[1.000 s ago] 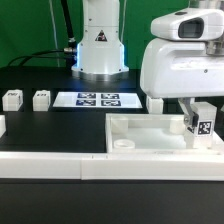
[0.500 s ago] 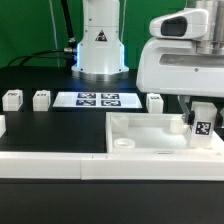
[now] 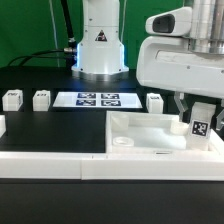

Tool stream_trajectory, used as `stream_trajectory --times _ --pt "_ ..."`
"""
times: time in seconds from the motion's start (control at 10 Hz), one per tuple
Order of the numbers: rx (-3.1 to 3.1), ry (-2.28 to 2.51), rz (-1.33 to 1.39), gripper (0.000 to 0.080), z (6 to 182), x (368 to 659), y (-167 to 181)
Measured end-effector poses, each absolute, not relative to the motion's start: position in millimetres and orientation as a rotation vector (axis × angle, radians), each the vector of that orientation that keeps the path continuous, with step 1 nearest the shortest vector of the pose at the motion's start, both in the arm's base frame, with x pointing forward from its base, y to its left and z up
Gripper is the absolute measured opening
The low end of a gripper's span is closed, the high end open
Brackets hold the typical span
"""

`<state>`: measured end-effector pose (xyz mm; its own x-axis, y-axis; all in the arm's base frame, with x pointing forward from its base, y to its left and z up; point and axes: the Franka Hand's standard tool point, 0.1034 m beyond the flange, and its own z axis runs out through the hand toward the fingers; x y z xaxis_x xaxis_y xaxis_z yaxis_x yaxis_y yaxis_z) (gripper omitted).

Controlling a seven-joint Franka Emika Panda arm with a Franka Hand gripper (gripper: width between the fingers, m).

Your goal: Assemble square table

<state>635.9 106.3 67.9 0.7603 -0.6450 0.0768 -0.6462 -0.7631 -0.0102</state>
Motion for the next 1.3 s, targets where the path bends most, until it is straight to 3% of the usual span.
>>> stream_trajectory --times 0.6,0.8,1.3 --pt "2.835 -1.291 0.117 0.0316 66.8 634.1 92.6" --pt "2.835 -1.291 0.117 0.0614 66.7 634.1 92.6" --pt "2.835 -1.291 0.117 0.0649 66.5 634.0 92.6"
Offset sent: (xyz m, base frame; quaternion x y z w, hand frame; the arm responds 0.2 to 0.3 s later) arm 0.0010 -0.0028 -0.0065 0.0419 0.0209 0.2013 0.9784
